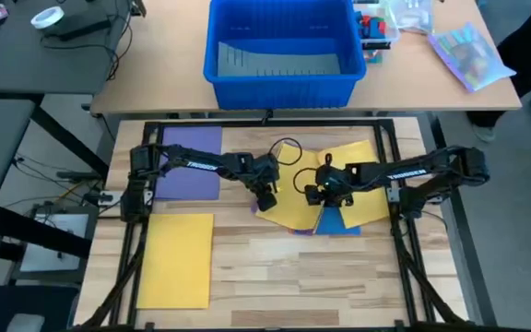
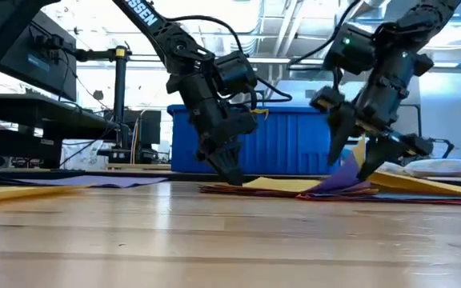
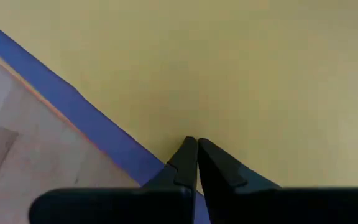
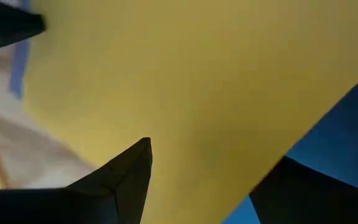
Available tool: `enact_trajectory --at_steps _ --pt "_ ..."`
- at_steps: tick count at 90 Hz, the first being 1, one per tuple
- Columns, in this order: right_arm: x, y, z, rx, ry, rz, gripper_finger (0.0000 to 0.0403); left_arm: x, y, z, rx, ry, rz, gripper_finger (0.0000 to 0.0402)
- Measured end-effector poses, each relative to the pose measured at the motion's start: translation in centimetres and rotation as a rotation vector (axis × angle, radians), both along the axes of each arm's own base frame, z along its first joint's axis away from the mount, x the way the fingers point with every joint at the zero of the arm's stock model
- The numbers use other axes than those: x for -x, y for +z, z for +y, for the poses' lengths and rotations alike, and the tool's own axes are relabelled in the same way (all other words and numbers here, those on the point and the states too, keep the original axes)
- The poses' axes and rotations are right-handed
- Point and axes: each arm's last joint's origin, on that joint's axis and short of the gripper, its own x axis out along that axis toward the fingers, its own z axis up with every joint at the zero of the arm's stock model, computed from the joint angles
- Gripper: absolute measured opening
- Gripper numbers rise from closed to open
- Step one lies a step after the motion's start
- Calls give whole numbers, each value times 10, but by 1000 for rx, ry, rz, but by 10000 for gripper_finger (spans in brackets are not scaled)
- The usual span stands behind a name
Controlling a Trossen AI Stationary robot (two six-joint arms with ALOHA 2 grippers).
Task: Organize paper
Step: Stack the yellow colored paper on top of the other yellow colored paper
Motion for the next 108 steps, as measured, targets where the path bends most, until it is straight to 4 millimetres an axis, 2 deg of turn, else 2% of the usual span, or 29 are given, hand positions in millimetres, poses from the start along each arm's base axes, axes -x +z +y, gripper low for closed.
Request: enact_trajectory --at_steps 18,27,34,41,47,51,62,78,95,108 --pt "-6 -2 -3 77 -25 -32 219 0 0 0 2 4 0 0" --pt "-7 -2 -4 110 22 -35 197 0 0 0 1 1 0 0" --pt "-4 -3 -3 125 57 -9 156 0 0 0 -7 -12 1 0" --pt "-3 -4 -3 141 96 7 95 1 3 0 -17 -27 2 0" --pt "-4 -3 -1 159 131 -1 33 1 10 1 -22 -36 7 0" --pt "-4 -2 0 173 156 -11 15 2 19 2 -25 -38 7 0" --pt "-10 9 1 193 228 -56 4 7 54 6 -33 -31 -9 0" --pt "-21 28 3 266 354 -108 1 22 90 7 -24 29 -43 0" --pt "-30 51 -1 359 506 -127 0 39 118 8 112 225 -85 6" --pt "-31 62 -8 410 581 -101 0 50 135 14 253 320 -130 46"
